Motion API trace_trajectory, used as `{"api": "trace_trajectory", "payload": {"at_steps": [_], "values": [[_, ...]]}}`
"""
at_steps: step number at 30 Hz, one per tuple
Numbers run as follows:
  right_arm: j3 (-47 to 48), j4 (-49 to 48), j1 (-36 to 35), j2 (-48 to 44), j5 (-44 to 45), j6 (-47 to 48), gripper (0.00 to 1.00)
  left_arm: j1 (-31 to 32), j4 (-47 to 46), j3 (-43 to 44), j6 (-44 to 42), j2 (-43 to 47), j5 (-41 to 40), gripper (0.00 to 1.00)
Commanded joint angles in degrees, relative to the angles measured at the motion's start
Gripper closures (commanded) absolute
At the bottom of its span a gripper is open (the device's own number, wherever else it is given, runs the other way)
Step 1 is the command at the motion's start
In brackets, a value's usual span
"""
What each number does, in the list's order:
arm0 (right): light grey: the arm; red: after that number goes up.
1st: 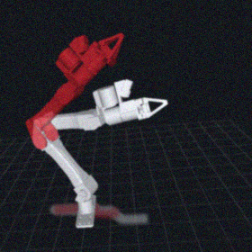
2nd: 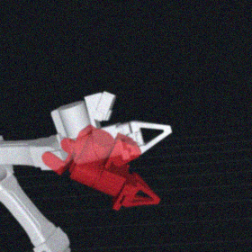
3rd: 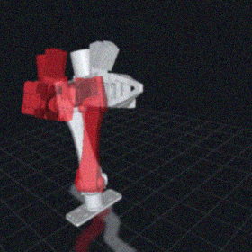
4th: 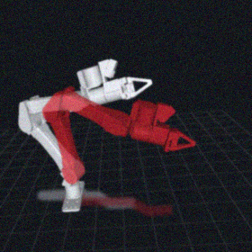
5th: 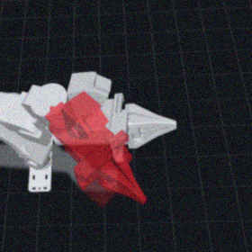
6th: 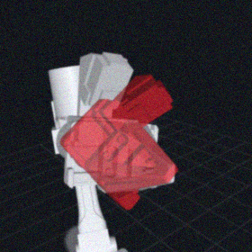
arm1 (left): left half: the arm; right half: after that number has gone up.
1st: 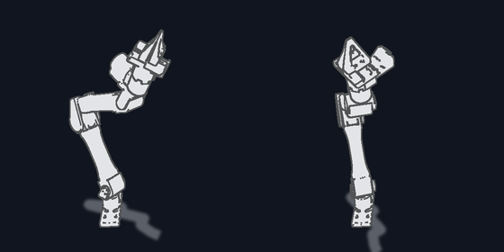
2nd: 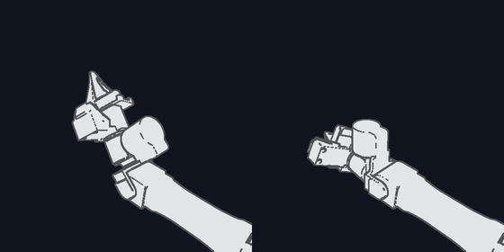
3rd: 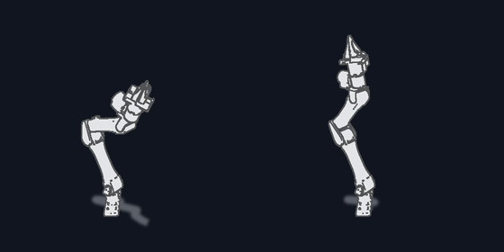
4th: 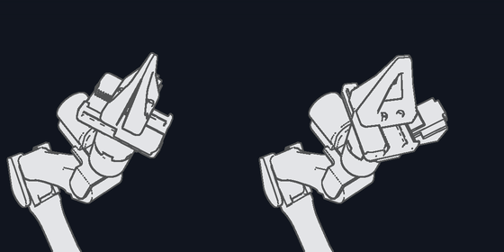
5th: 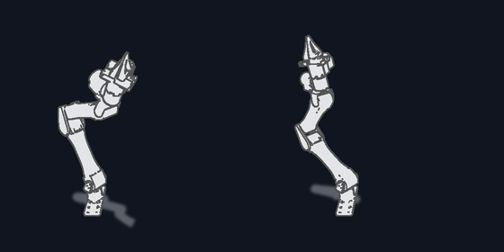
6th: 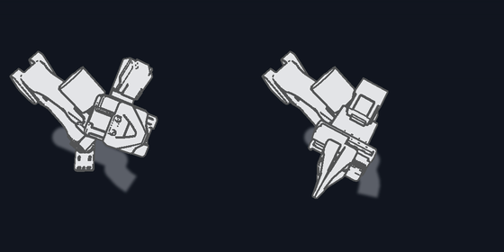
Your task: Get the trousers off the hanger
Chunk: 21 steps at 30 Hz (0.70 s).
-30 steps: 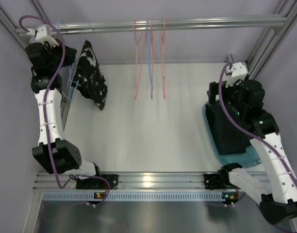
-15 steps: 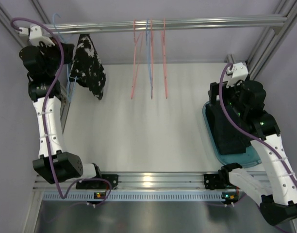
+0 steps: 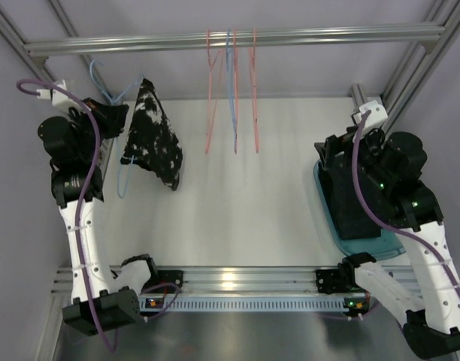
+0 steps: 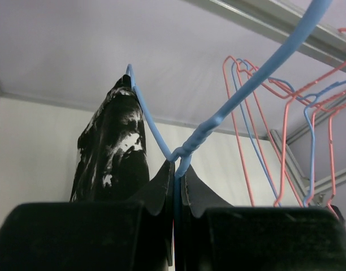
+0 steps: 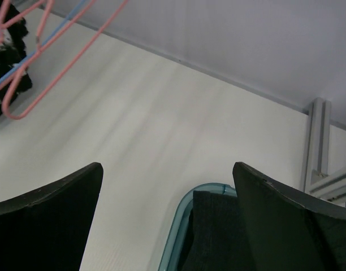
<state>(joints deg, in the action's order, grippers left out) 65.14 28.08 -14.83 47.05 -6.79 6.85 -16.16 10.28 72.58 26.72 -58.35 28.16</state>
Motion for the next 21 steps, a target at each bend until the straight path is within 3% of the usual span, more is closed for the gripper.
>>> {"api": "trace_trajectory", "payload": {"at_steps": [1,6,11,15,17,21], "values": [[1.65,-5.30,0.59,-2.04,-11.55,0.62,0.01,0.17,-6.69,-0.06,6.05,5.25,-1.18,1.00],[0.69,-8.12,0.24,-2.31,-18.25,-0.35,0.01,0.17,-0.89,-2.00,11.32,10.96,-3.37,1.00],[-0.02,-12.60,-3.87,-1.52,-18.88,0.26,0.01,0.17,8.94,-0.16,15.46,13.26,-6.45,1.00],[0.95,-15.32,-14.85,1.37,-9.77,5.35,0.01,0.17,10.55,0.81,19.50,15.54,-7.16,1.00],[0.69,-17.60,-24.42,3.39,-5.89,8.16,0.01,0.17,11.07,1.95,20.21,15.63,-7.42,1.00],[0.60,-25.33,-32.62,8.84,5.69,3.18,0.01,0.17,12.56,4.76,20.91,15.28,-7.95,1.00]]}}
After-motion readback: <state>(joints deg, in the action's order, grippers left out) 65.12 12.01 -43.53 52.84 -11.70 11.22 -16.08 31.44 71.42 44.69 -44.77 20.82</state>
